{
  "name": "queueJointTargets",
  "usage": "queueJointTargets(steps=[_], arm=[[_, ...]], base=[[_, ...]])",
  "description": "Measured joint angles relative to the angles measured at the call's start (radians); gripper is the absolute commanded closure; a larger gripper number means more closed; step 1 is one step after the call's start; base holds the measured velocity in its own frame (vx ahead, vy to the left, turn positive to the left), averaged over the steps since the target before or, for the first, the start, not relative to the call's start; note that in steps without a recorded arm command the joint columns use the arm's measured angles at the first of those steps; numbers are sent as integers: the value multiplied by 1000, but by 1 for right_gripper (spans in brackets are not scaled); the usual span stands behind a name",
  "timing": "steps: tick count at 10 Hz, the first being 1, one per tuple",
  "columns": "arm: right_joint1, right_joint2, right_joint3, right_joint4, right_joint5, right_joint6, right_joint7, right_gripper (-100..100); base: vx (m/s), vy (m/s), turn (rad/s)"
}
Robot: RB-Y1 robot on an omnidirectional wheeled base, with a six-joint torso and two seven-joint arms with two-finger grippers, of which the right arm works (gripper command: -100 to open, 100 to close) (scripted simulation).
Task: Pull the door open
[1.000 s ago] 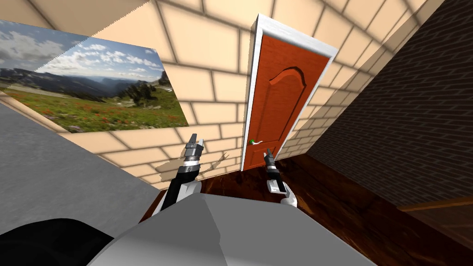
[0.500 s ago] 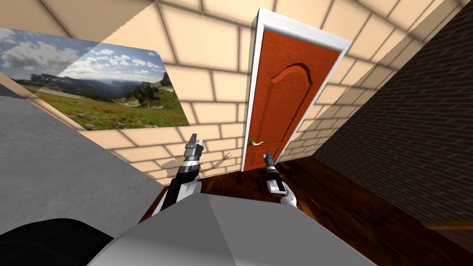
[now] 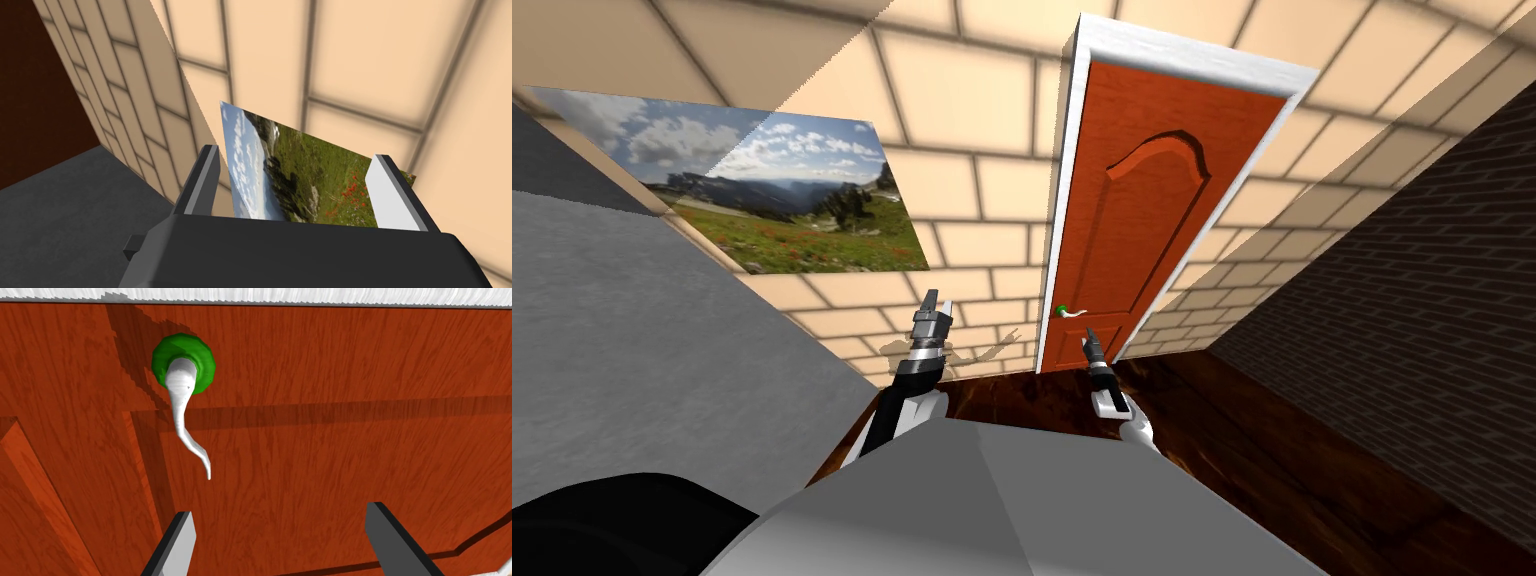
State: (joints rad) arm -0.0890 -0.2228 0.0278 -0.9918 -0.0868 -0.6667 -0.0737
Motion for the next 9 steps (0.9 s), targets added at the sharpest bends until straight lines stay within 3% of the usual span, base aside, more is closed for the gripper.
queueJointTargets(steps=[5, 9], arm=[[-65, -19, 6, 148, 3, -8, -18, -100], [-93, -32, 11, 230, 5, -15, -30, -100]], base=[[19, -89, 188], [6, -61, 111]])
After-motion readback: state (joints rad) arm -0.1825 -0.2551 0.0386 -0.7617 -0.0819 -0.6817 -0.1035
